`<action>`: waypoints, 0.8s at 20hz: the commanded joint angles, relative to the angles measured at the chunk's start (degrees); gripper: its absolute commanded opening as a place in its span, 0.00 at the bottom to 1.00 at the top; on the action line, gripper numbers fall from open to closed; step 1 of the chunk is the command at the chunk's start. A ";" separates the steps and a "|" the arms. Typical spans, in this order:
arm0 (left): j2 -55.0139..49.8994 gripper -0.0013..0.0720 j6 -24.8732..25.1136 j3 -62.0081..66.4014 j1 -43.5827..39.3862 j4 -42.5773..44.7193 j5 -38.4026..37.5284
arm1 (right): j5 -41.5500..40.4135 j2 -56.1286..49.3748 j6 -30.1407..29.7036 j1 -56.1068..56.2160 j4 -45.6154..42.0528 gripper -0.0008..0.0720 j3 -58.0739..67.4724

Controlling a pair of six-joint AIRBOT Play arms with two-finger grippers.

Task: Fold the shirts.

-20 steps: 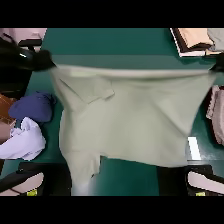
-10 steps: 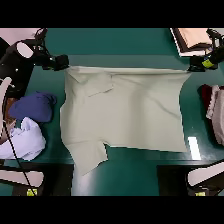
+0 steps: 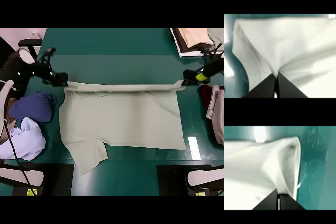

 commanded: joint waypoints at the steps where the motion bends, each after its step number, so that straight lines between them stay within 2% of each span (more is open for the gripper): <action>1: -0.04 0.05 -0.94 -6.69 0.07 -0.02 -1.31 | -3.26 3.85 0.00 0.79 0.59 0.04 -9.97; 2: -0.04 0.05 -2.97 -7.50 0.07 0.61 -1.22 | -3.76 4.59 0.02 0.79 0.61 0.04 -11.28; 3: -0.04 0.35 -3.37 -7.56 0.07 0.68 -1.27 | -4.15 5.51 0.04 0.79 0.63 0.05 -12.39; 4: 0.35 0.69 -3.69 -7.54 0.07 0.46 -1.29 | -4.15 6.32 0.02 0.79 0.61 0.24 -12.94; 5: 1.16 0.70 -4.00 -7.54 0.07 0.50 -1.40 | -3.58 7.26 0.02 0.48 0.59 0.55 -12.98; 9: 11.21 0.70 -5.16 -10.56 0.07 2.86 -3.45 | 1.84 14.21 0.00 -2.86 0.57 0.56 -13.03; 11: 19.30 0.70 -6.93 -18.84 0.07 3.96 -4.76 | 4.70 18.38 0.00 -4.44 0.57 0.56 -13.03; 16: 37.92 0.70 -11.28 -42.73 -0.35 1.66 -6.49 | 1.62 25.05 0.00 -4.07 0.59 0.56 -13.00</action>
